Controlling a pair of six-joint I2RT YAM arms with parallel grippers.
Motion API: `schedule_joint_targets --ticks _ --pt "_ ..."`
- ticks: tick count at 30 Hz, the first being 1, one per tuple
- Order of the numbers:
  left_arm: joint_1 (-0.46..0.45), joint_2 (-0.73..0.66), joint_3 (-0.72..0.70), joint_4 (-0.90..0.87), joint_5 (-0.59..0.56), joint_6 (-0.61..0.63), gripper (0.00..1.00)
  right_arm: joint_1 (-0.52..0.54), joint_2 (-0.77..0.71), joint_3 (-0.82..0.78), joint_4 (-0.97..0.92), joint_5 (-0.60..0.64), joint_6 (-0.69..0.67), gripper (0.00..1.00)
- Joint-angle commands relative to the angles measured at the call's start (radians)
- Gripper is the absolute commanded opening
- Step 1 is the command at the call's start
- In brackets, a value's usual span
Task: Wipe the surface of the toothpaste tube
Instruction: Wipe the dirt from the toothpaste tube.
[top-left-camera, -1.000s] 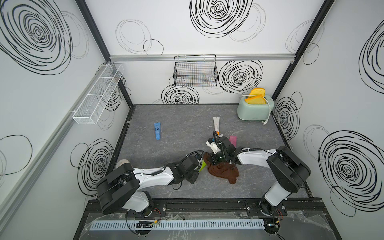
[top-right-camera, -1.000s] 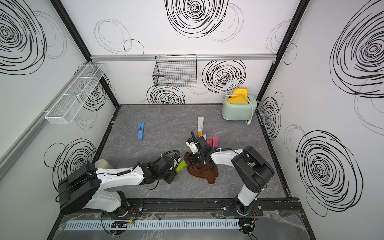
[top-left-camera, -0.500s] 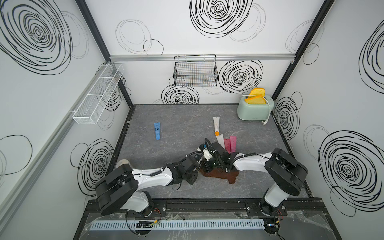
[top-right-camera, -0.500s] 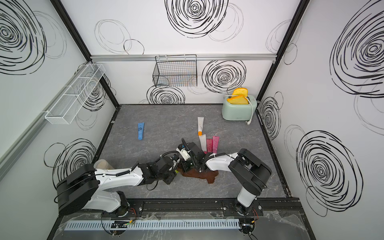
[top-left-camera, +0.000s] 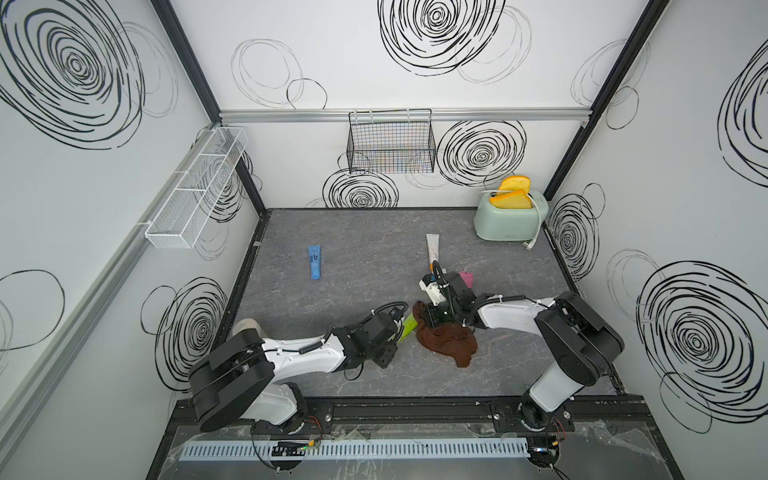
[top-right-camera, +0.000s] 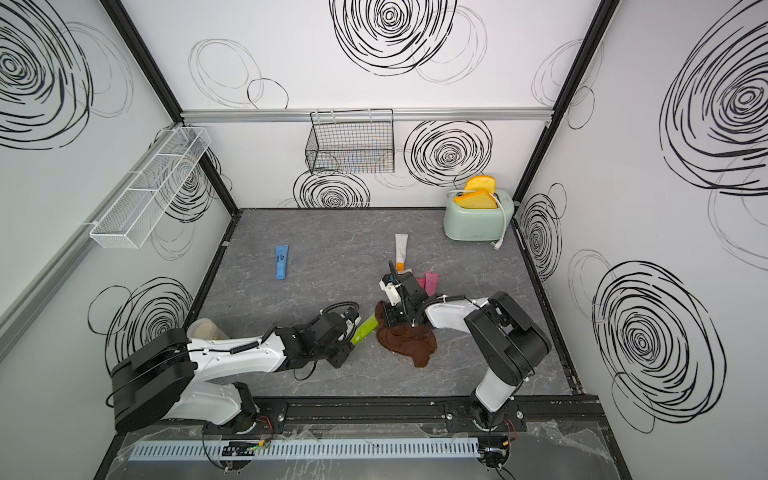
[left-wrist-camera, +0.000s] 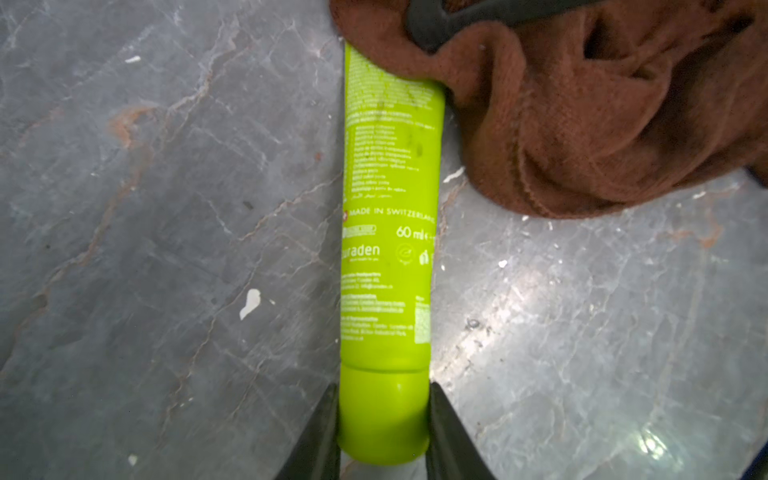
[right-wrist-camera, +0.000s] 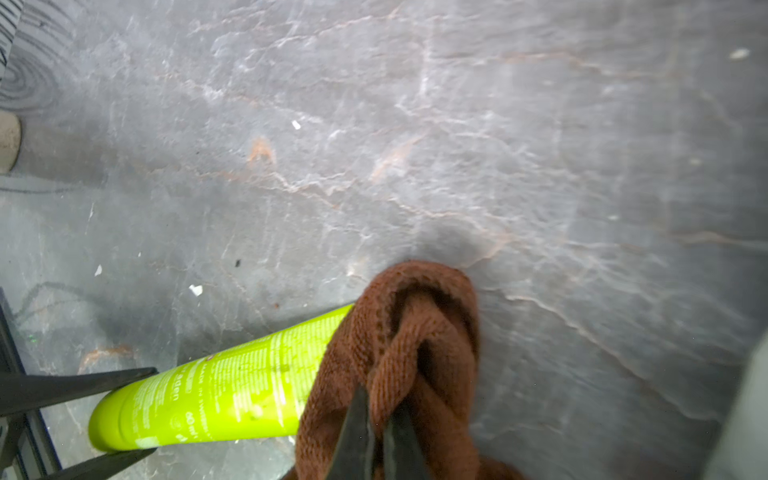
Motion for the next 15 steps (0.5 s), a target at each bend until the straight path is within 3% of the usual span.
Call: schedule_joint_targets --ticks 1,7,11,15 --pt "-0.005 -0.023 -0.002 0.057 -0.006 0.012 0.0 0.112 -0.038 -0.026 -0.019 -0.09 0.046 0.0" --pt "-0.004 -0.038 -0.009 0.06 -0.009 0.012 0.0 0.223 -0.006 -0.012 -0.001 -0.098 0.085 0.0" --pt "-0.005 -0.051 -0.015 0.062 -0.01 0.011 0.0 0.162 -0.01 -0.017 -0.044 -0.039 0.052 0.0" --pt "-0.007 -0.056 -0.017 0.065 -0.01 0.012 0.0 0.02 -0.011 -0.021 -0.085 0.039 -0.009 0.0"
